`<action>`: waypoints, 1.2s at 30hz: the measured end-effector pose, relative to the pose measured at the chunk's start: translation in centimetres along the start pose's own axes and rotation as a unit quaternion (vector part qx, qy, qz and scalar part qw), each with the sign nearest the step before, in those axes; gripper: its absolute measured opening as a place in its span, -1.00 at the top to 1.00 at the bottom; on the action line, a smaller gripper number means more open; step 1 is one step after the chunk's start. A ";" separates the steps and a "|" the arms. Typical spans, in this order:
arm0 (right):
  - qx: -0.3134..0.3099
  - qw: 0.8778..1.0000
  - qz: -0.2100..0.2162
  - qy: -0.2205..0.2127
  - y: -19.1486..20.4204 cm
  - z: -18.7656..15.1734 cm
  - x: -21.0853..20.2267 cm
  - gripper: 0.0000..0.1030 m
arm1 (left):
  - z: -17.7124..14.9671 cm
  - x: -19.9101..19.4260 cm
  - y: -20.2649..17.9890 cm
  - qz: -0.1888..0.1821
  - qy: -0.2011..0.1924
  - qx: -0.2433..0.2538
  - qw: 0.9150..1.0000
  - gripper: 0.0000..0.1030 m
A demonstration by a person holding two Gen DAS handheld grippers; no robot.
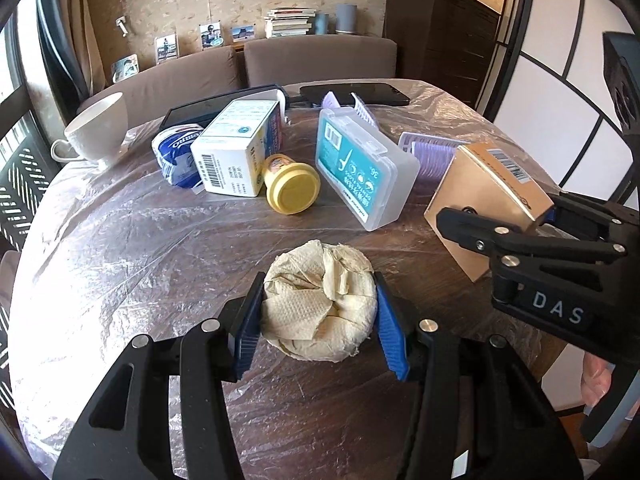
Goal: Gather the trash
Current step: 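Carry the tissue ball and brown box toward the white bin with both tools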
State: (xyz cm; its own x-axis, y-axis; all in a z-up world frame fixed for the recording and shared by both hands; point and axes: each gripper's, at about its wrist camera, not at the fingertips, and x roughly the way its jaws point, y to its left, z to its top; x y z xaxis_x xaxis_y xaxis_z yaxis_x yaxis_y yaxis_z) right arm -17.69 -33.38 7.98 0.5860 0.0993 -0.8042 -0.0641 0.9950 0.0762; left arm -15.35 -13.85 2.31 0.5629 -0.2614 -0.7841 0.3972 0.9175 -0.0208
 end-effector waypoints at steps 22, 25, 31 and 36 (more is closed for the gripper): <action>-0.017 0.998 0.045 0.032 0.5 -1.8 -1.4 0.07 | -1.2 -1.8 1.4 0.013 0.001 -0.041 0.999 -0.01; -0.018 0.998 0.048 0.037 0.4 -2.1 -1.6 0.07 | -1.4 -2.1 1.6 0.012 0.002 -0.047 0.999 -0.01; -0.017 0.997 0.055 0.044 0.2 -2.7 -2.0 0.07 | -2.0 -2.6 1.8 0.012 0.003 -0.056 0.998 -0.01; -0.028 0.997 0.058 0.042 0.5 -3.1 -2.9 0.07 | -2.4 -3.1 2.0 0.014 0.003 -0.058 0.998 -0.01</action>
State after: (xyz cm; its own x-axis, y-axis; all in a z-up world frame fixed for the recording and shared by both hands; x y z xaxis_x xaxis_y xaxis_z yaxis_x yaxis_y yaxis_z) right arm -21.89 -33.20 8.54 0.5031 0.2105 -0.8382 -0.1736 0.9747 0.1406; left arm -18.05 -10.52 3.26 0.5674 -0.2342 -0.7894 0.2945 0.9530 -0.0711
